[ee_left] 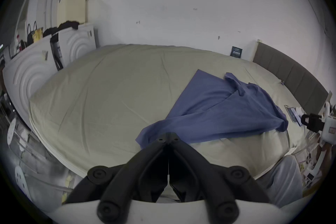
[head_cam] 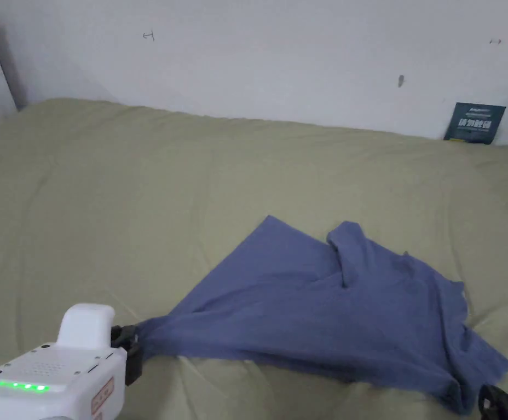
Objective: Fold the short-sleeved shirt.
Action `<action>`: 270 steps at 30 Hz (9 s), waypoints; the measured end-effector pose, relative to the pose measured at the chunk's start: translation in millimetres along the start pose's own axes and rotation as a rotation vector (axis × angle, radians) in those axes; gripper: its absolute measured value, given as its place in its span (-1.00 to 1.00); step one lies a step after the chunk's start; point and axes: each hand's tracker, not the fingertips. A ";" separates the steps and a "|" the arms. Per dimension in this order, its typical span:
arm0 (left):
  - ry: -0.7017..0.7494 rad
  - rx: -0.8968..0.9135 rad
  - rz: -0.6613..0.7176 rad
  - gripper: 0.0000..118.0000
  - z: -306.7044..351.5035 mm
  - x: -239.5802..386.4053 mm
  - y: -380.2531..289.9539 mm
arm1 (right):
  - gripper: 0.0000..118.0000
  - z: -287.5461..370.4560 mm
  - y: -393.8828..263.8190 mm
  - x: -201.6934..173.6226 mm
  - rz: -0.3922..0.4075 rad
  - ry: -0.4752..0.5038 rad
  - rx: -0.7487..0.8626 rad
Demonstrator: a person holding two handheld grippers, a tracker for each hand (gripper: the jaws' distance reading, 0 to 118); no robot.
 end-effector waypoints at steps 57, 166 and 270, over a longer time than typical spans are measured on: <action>-0.049 -0.301 0.024 -1.00 -124.3 -21.2 18.0 | 1.00 -273.9 144.5 30.4 0.200 0.050 -0.301; 0.281 0.350 -0.089 -1.00 -197.6 102.7 565.3 | -0.95 -216.4 622.5 59.3 0.189 -0.172 0.363; 0.042 -0.280 0.063 -1.00 -57.2 -31.5 -9.9 | 1.00 -39.0 -27.7 88.6 -0.002 0.194 -0.346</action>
